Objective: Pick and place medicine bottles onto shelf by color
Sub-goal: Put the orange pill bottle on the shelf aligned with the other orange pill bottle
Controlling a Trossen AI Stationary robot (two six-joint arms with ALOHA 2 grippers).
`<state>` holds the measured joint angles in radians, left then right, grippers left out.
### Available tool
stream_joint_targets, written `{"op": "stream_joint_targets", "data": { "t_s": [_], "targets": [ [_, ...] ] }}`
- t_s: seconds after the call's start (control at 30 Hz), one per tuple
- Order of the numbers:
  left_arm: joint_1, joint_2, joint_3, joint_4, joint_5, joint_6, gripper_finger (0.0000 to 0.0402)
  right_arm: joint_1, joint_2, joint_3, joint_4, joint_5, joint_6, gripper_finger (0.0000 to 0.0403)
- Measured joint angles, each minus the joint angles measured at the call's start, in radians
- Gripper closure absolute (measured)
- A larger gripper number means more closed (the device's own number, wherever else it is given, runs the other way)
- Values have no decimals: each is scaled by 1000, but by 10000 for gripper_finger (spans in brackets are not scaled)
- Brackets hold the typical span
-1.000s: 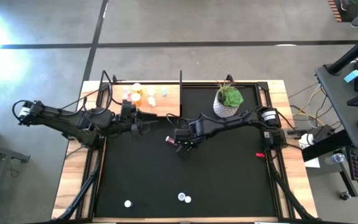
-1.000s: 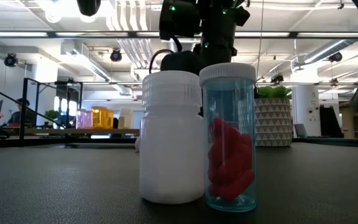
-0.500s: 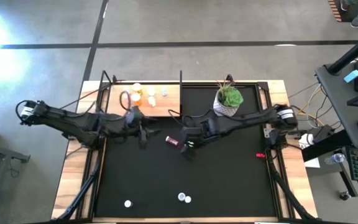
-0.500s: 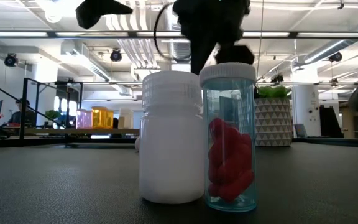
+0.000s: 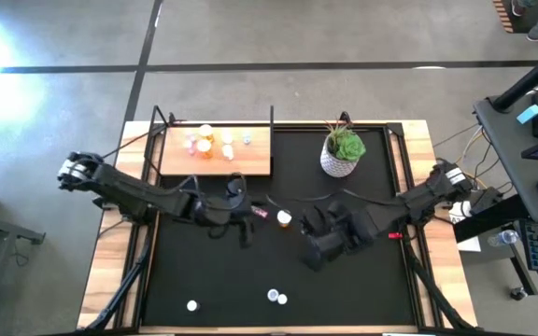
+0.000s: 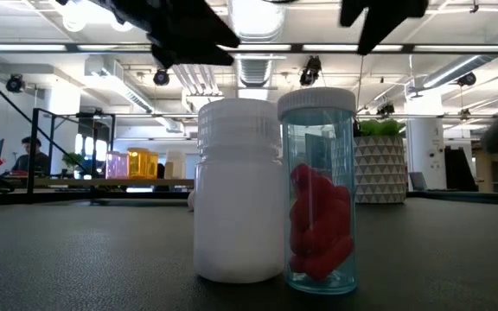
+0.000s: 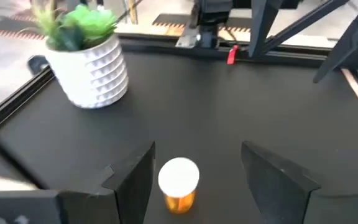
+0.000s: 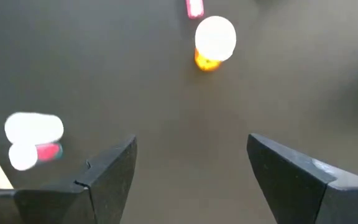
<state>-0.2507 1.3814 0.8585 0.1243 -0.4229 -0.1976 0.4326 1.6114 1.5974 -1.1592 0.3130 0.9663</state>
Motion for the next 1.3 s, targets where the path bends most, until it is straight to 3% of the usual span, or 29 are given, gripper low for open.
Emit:
{"op": "stream_joint_targets", "data": {
  "t_s": [0.3, 0.5, 0.63, 1.3],
  "targets": [
    [-5, 246, 0, 262, -2, 22, 180, 127, 27, -5, -102, 29, 89, 110],
    [-4, 369, 0, 404, -123, 23, 180, 157, 29, -17, -108, 29, 120, 108],
    [-1, 428, 0, 417, -136, 22, 180, 159, 31, -20, -120, 28, 125, 109],
    [29, 504, 5, 452, -167, -58, 180, 159, 30, -50, -120, 25, 123, 110]
  ]
}}
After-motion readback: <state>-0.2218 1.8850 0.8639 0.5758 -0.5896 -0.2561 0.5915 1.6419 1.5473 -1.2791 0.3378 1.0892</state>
